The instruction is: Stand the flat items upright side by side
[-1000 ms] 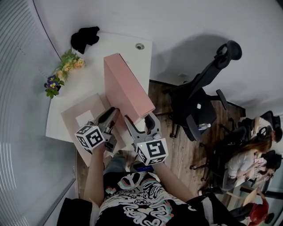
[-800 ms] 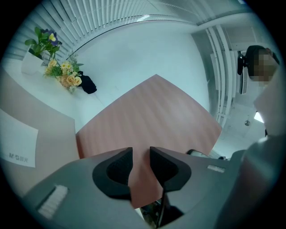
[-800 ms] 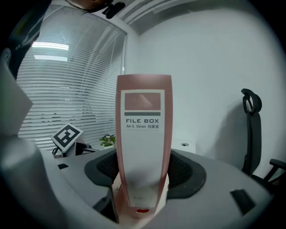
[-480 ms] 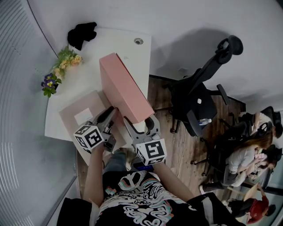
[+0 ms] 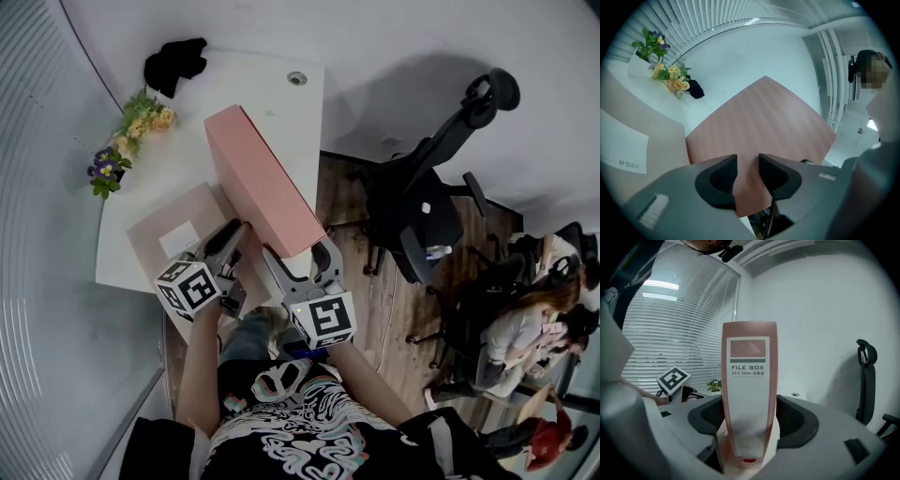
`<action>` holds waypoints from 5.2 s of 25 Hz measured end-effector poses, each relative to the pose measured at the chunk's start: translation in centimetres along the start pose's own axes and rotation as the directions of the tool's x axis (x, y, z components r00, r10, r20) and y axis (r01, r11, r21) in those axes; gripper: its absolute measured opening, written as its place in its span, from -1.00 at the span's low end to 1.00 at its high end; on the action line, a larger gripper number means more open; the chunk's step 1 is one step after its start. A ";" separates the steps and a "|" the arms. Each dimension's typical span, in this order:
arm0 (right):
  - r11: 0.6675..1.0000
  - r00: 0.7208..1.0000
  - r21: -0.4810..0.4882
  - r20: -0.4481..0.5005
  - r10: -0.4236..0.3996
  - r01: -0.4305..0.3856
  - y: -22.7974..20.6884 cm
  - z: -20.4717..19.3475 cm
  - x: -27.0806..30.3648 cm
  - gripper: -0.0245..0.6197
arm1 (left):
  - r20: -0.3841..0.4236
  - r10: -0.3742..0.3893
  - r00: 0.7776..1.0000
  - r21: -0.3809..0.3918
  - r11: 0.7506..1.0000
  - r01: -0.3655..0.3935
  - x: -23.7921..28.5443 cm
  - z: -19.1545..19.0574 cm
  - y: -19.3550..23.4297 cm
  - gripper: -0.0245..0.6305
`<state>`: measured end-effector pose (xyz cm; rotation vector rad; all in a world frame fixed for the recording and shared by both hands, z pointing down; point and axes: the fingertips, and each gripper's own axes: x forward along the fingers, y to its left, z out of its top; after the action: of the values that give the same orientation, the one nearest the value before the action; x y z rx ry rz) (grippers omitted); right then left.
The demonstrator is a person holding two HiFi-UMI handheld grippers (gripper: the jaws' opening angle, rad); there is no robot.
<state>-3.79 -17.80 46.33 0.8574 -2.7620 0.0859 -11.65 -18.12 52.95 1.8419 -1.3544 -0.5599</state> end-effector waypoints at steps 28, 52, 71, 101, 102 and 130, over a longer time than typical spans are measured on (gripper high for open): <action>0.981 0.981 -0.011 -0.021 0.193 -0.193 5.8 -2.3 -6.3 -0.04 | 0.055 0.351 0.935 0.146 0.923 -0.355 -12.2 -3.4 0.4 -0.31; 0.891 0.822 -0.044 -0.409 0.397 -0.452 13.0 -16.3 -4.9 -0.09 | 0.134 0.586 0.799 -0.297 0.793 -0.532 -27.0 -11.9 7.8 0.15; 0.882 0.840 -0.109 -0.379 0.389 -0.458 12.9 -17.0 -5.0 -0.16 | 0.247 0.488 0.837 -0.551 0.781 -0.293 -24.6 -14.1 9.5 0.18; 0.868 0.787 0.150 -0.370 0.493 -0.473 15.3 -16.1 -4.8 -0.14 | 0.369 0.447 0.815 -0.485 0.840 -0.241 -28.8 -9.0 4.9 -0.04; 0.867 0.785 0.162 -0.372 0.496 -0.471 15.3 -16.1 -4.8 -0.14 | 0.371 0.446 0.815 -0.483 0.842 -0.241 -28.8 -8.8 4.7 -0.04; 0.860 0.787 0.353 -0.376 0.490 -0.368 13.2 -15.5 -5.1 -0.07 | 0.413 0.365 0.834 -0.373 0.903 -0.211 -27.3 -5.4 -1.6 -0.05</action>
<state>-3.82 -2.12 60.23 0.1801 -2.4565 0.6634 -16.01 9.37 52.52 1.2436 -1.7127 -1.0452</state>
